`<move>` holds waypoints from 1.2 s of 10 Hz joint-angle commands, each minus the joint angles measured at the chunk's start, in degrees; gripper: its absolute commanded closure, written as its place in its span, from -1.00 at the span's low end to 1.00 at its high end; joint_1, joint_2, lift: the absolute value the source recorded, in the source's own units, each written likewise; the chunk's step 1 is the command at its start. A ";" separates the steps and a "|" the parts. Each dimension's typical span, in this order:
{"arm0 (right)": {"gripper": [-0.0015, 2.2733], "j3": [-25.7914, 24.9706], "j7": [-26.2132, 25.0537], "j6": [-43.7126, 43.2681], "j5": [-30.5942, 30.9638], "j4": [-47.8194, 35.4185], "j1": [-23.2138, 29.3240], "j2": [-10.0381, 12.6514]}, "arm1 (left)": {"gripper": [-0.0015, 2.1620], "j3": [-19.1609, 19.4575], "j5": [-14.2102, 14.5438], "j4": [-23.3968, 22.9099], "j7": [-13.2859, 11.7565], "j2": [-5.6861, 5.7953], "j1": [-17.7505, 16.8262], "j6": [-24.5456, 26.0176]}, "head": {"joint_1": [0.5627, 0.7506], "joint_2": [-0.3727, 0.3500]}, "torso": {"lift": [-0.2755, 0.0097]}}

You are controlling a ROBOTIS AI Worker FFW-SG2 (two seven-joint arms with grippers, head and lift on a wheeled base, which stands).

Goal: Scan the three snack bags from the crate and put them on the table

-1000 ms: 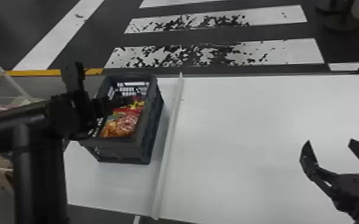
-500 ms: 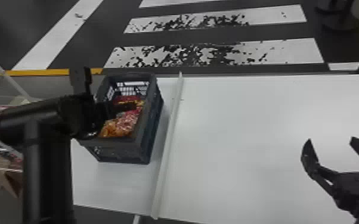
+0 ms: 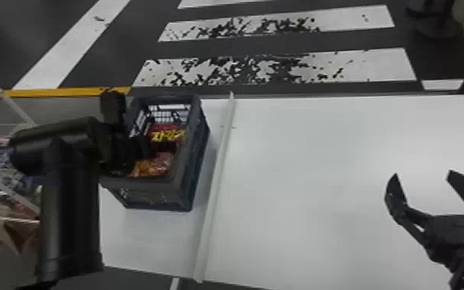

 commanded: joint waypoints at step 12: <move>-0.88 0.39 -1.97 -4.08 -0.24 -0.56 1.59 -0.07 | 0.96 2.53 2.42 -25.00 3.58 -1.08 13.29 0.31 | 0.41 0.67 | 0.28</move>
